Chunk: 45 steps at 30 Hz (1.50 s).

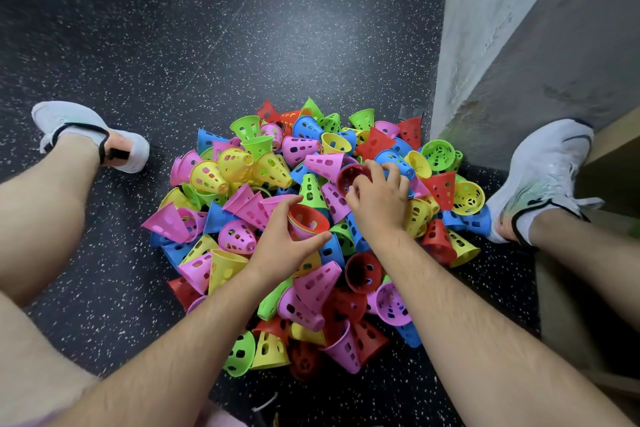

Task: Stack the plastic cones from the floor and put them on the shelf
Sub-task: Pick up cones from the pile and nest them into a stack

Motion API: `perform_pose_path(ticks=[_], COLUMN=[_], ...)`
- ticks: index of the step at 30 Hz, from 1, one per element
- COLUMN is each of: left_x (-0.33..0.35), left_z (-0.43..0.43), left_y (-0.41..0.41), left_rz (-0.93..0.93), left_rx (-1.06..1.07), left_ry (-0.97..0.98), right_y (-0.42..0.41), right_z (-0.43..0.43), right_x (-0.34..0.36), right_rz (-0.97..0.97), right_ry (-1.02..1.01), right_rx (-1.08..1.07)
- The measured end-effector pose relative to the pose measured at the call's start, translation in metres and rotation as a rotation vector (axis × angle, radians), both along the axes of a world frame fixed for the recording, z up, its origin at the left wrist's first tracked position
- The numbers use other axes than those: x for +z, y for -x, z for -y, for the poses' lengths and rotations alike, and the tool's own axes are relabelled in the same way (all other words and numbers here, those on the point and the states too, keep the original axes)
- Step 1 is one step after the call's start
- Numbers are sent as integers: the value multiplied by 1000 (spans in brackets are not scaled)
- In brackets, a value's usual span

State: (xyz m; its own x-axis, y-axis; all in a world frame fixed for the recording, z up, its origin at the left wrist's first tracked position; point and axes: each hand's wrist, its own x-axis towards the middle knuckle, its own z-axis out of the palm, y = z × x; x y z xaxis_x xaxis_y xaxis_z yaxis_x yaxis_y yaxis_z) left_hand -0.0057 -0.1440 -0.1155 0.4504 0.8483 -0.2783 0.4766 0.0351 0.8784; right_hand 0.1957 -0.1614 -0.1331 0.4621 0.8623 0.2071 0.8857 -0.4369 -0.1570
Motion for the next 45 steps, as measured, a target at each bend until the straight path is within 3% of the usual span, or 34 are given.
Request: perform_pose_path(ticks=[8, 15, 17, 20, 23, 26, 28, 30, 34, 41, 45], left_x=[1, 12, 15, 17, 13, 9, 5, 3, 1, 2, 6], left_z=[-2, -12, -14, -18, -24, -29, -31, -32, -34, -36, -36], left_y=[0, -3, -5, -6, -5, -3, -4, -7, -10, -14, -19], left_rz=[31, 80, 98, 135, 145, 123, 119, 117, 121, 130, 175], left_rx=[4, 21, 33, 61, 69, 48, 36, 32, 41, 92, 122], left_ry=[15, 6, 4, -23, -48, -63, -47, -44, -52, -53, -35], right_y=[-11, -9, 2, 23, 33, 21, 12, 10, 9, 9, 16], right_z=[-2, -9, -18, -28, -33, -41, -50, -58, -64, -29, -14], right_x=[11, 63, 79, 85, 70, 50, 40, 32, 25, 42, 48], right_rz=[-199, -603, -813, -929, -794, -395, -205, -144, -260, -576, -686], right_ry=[-92, -466, -413, -128, -1, -42, 100, 225, 187, -293, -181], right_rx=[62, -45, -59, 46, 135, -14, -102, -96, -83, 148, 416])
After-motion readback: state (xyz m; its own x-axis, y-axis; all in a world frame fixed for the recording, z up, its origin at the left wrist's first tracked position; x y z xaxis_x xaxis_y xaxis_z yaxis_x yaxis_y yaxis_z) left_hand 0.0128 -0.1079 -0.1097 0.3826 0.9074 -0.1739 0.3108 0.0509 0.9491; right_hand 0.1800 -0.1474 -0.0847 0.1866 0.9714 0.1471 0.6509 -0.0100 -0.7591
